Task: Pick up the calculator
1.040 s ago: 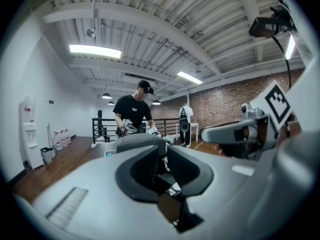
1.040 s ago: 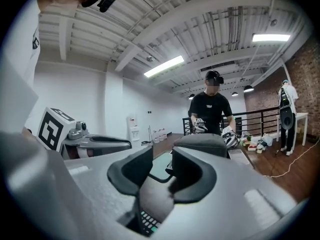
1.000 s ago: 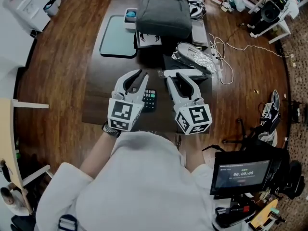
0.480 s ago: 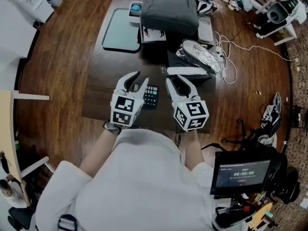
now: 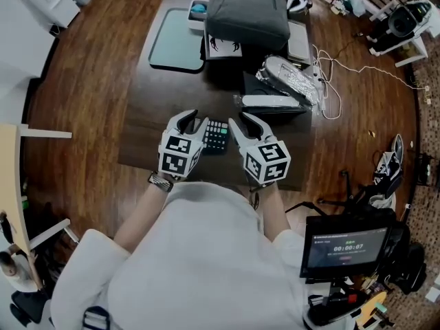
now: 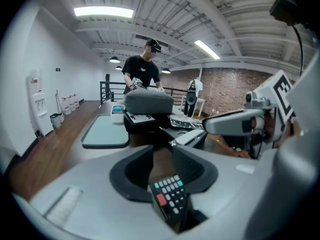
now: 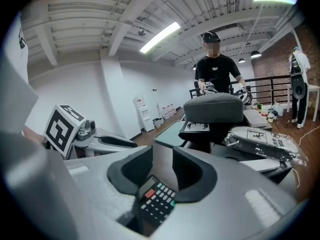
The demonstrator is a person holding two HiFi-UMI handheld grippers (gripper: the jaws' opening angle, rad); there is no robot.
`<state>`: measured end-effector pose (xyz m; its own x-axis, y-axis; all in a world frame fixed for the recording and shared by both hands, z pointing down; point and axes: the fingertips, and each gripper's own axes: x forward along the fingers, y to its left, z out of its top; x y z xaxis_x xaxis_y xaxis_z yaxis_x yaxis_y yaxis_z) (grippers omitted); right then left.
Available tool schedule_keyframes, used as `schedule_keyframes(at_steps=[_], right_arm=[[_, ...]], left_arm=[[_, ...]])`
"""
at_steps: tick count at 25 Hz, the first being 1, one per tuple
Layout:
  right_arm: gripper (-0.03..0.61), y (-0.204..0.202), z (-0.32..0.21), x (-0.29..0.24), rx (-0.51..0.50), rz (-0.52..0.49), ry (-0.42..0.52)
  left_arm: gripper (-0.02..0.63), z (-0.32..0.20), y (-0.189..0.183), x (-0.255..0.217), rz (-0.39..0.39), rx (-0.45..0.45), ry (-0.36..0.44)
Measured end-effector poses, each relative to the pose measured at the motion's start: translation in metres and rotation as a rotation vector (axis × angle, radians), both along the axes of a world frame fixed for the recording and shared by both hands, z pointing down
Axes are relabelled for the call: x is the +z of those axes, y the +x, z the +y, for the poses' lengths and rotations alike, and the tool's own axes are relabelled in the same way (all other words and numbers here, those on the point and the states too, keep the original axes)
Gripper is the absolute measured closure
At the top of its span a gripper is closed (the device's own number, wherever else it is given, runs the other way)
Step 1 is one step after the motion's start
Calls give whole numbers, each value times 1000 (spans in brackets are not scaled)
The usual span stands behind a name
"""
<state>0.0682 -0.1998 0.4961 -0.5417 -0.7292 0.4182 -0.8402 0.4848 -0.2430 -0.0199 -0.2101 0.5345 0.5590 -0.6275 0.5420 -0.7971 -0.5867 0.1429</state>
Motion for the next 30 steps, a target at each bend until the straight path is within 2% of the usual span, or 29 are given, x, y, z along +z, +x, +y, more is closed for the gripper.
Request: schedule_keyframes(at_steps=[8,17,25,30], right_arm=[[454,-4,4,32,-19,28,-83],[454,-1,7,78,-23,59,-190],[454,-2,8,126,-35,103,-299],[454,6,10,149,21,46,-393]], left_arm=[[489,12,-6,26,10,-21,-92],[489,18,-13,65,-22,-55,-194],[488,23,-21,106,-20,-84,-317],[489,23,-29,123,-45,-92,-346]])
